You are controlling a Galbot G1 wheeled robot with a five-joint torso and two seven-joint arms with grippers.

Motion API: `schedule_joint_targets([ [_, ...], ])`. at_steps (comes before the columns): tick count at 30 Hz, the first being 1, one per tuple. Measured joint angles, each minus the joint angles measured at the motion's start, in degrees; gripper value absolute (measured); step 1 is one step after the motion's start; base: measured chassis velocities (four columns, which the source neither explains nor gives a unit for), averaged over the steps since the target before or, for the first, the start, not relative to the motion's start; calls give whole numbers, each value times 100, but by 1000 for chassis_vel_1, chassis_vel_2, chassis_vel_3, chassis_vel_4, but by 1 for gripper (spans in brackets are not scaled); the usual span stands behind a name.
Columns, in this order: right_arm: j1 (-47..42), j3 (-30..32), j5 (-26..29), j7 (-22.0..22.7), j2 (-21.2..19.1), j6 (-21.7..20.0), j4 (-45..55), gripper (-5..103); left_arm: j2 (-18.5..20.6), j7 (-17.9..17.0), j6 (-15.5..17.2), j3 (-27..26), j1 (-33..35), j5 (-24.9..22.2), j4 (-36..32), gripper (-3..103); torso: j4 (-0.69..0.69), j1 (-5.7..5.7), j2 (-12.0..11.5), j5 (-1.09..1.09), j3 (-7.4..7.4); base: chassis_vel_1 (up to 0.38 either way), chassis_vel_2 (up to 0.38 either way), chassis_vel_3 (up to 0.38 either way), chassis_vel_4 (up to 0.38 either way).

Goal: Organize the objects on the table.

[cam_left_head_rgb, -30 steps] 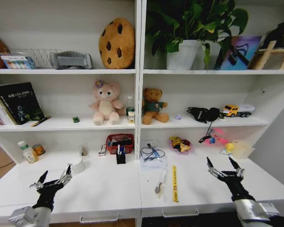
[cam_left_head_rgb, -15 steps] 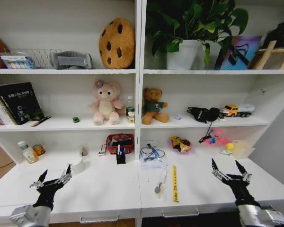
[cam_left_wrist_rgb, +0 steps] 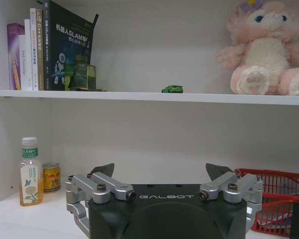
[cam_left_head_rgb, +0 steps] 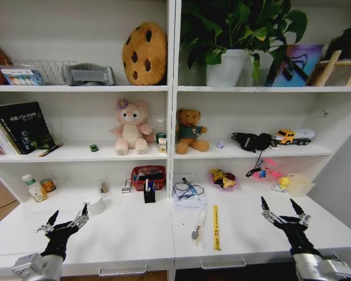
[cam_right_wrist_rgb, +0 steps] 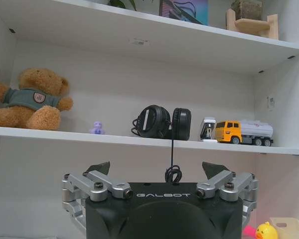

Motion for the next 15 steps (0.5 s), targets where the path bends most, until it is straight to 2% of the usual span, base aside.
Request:
schedule_joint_targets([
  [9, 2, -3, 0, 2, -3, -3, -4, 100, -1, -2, 0, 0, 0, -1, 0, 100, 0, 0, 0, 0, 0, 0, 0, 0, 0],
  [15, 4, -5, 1, 3, -5, -6, -5, 100, -1, -2, 0, 1, 0, -1, 0, 100, -1, 0, 0, 1, 0, 66, 79, -64, -84],
])
